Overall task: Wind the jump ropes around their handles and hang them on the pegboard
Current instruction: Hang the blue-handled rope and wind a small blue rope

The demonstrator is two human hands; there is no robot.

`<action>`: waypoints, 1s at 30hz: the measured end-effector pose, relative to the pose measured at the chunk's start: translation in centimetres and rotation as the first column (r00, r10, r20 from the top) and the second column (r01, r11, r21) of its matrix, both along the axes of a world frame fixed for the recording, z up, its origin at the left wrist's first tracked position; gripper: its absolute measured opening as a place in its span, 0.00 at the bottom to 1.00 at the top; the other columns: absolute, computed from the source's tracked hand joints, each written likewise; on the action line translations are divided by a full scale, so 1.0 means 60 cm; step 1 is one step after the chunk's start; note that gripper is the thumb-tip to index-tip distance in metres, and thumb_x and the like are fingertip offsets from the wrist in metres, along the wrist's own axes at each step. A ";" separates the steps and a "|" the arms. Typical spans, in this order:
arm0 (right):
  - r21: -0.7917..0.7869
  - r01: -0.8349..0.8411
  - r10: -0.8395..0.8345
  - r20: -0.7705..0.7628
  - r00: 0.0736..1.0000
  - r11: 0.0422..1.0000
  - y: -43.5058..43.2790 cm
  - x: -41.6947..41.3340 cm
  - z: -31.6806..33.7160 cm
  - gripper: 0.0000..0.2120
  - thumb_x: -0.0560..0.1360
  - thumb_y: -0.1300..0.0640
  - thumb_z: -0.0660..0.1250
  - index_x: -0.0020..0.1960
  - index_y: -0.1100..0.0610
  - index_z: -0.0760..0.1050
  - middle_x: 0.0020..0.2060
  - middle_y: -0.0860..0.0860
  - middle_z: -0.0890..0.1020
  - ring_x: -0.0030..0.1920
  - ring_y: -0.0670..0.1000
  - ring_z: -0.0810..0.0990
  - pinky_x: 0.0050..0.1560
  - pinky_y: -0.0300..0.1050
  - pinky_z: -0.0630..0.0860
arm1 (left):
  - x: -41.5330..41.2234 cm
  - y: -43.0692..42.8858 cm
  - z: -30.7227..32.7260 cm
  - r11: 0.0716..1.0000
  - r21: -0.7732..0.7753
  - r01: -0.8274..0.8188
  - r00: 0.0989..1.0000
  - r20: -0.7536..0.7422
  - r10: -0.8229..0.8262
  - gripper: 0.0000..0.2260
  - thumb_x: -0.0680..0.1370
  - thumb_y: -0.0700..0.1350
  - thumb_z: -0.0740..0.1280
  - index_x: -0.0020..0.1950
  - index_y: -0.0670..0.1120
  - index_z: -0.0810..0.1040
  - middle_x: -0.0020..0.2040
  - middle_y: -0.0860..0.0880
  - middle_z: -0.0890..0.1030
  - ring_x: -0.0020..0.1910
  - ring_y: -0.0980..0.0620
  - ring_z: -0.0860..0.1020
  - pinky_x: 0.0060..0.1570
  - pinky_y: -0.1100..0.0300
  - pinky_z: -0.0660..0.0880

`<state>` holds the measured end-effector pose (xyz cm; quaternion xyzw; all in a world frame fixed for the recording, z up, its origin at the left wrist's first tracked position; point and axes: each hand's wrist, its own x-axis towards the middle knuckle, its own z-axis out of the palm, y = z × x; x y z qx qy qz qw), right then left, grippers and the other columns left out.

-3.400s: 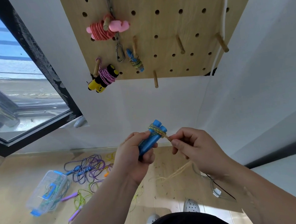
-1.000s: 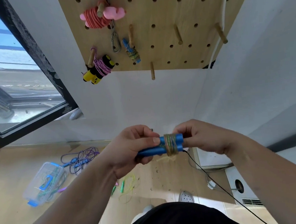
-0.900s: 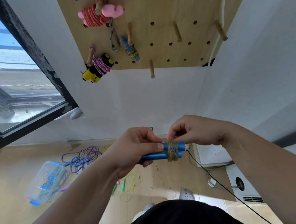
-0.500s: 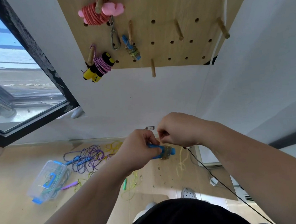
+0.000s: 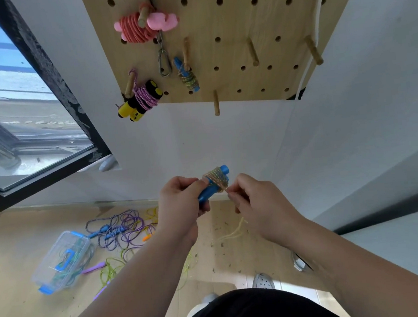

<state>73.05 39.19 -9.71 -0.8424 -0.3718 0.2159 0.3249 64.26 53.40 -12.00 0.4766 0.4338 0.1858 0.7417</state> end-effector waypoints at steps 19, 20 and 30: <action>0.018 -0.073 0.075 -0.236 0.969 0.997 -0.038 0.053 -0.024 0.18 0.81 0.54 0.66 0.38 0.37 0.80 0.30 0.43 0.77 0.33 0.44 0.73 0.38 0.42 0.71 | -0.032 -0.007 0.060 0.883 -0.247 0.399 0.891 0.333 -0.310 0.09 0.71 0.38 0.70 0.38 0.43 0.69 0.35 0.42 0.77 0.21 0.52 0.68 0.25 0.61 0.60; -0.018 -0.111 0.104 -0.248 0.963 0.994 -0.039 0.058 -0.021 0.17 0.81 0.57 0.66 0.37 0.39 0.80 0.31 0.44 0.78 0.34 0.43 0.73 0.39 0.41 0.71 | -0.036 -0.006 0.056 0.869 -0.201 0.452 0.871 0.309 -0.382 0.10 0.71 0.37 0.71 0.38 0.42 0.70 0.36 0.42 0.77 0.22 0.51 0.68 0.24 0.61 0.62; -0.241 -0.299 0.302 -0.025 0.953 0.923 0.022 0.077 0.022 0.02 0.76 0.53 0.73 0.45 0.50 0.83 0.38 0.41 0.80 0.38 0.35 0.78 0.40 0.33 0.71 | -0.031 -0.007 -0.006 0.728 0.274 0.628 0.777 -0.264 -0.571 0.10 0.74 0.36 0.76 0.42 0.35 0.75 0.35 0.34 0.78 0.27 0.48 0.71 0.27 0.58 0.68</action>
